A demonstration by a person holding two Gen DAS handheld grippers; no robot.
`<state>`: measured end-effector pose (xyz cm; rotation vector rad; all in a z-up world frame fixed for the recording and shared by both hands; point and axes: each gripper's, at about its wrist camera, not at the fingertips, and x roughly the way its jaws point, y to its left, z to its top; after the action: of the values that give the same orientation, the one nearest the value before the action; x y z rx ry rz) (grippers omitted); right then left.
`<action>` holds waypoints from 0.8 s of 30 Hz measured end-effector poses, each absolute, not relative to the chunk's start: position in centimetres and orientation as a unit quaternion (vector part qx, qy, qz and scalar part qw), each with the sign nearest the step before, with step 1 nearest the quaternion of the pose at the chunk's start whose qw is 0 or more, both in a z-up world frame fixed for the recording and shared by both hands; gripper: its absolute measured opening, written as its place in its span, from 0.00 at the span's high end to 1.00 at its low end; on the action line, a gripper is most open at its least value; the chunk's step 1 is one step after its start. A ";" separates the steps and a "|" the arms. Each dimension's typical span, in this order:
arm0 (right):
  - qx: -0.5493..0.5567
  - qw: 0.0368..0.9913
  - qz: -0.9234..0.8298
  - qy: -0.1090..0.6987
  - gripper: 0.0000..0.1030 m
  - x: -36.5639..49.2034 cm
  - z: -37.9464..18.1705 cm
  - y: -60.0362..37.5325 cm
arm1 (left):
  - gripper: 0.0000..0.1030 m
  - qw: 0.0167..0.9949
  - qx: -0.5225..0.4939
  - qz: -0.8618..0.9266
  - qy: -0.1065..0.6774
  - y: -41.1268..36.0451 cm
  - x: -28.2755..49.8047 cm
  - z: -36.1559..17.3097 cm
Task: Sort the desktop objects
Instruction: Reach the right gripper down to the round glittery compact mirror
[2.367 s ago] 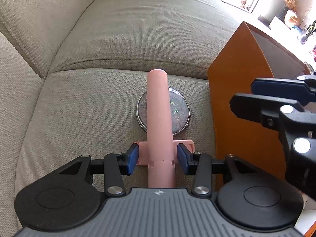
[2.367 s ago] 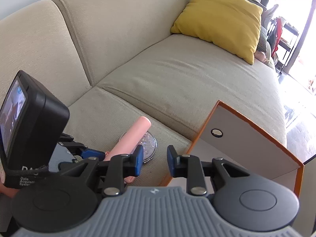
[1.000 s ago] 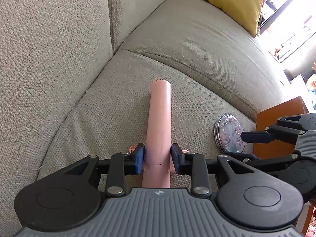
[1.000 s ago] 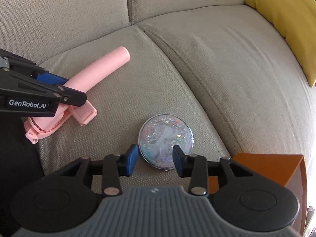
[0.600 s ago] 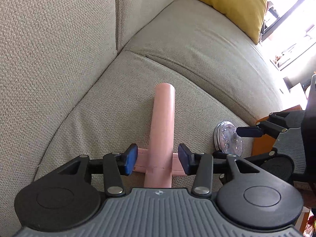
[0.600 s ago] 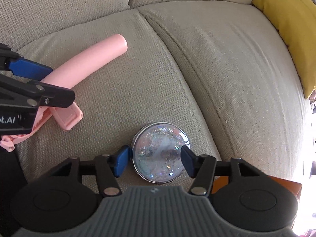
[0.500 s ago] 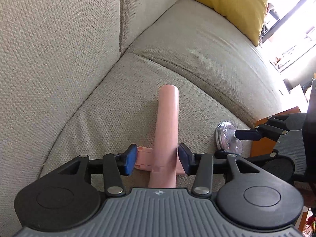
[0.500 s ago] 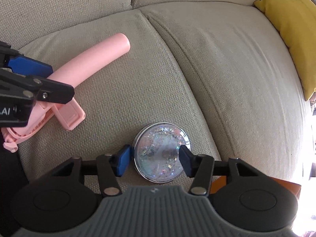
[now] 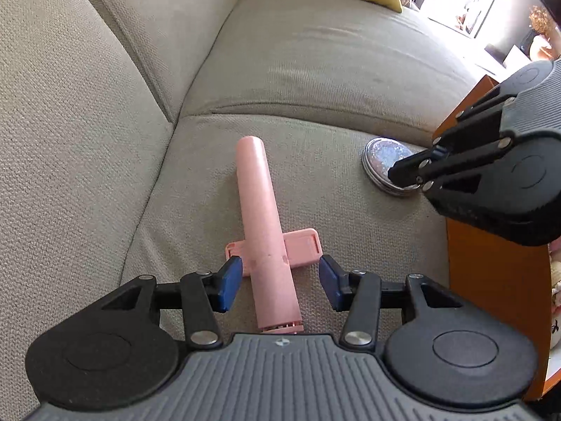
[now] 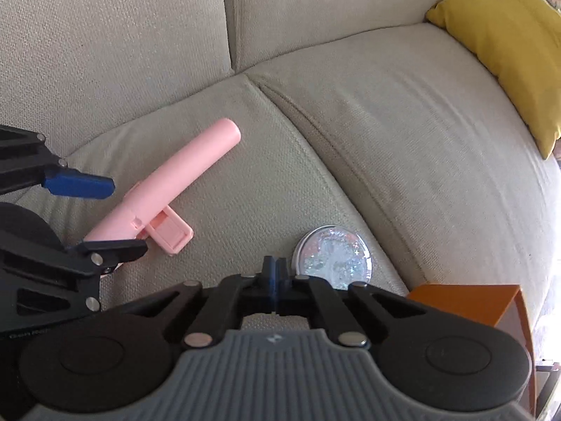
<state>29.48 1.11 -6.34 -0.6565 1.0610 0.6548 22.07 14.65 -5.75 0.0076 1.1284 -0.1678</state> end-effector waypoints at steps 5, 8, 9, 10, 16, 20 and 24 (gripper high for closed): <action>-0.310 0.762 0.286 0.491 0.94 30.2 -6.6 0.4 | 0.62 0.839 0.009 -0.062 0.540 15.7 22.4 -5.7; -0.317 0.753 0.280 0.504 0.71 31.0 -7.8 0.5 | 0.65 0.839 0.018 -0.061 0.540 16.4 22.4 -5.4; -0.320 0.748 0.282 0.509 0.64 31.1 -8.1 0.6 | 0.65 0.839 0.021 -0.060 0.541 16.6 22.4 -5.4; -0.326 0.741 0.286 0.514 0.62 31.2 -8.5 0.9 | 0.65 0.838 0.025 -0.060 0.542 16.9 22.4 -5.4; -0.375 0.714 0.280 0.521 0.54 31.2 -10.8 2.2 | 0.66 0.855 0.103 -0.085 0.500 17.2 21.1 -3.6; -0.394 0.708 0.276 0.517 0.45 31.8 -11.6 3.2 | 0.66 0.844 0.179 -0.158 0.481 15.4 19.2 -3.0; -0.389 0.705 0.276 0.525 0.39 32.6 -11.9 3.3 | 0.65 0.808 0.276 -0.201 0.480 11.7 18.8 -4.4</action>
<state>32.65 3.26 -11.88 -0.8654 1.1685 0.6134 18.79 11.69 -4.42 0.5902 1.0265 -0.4306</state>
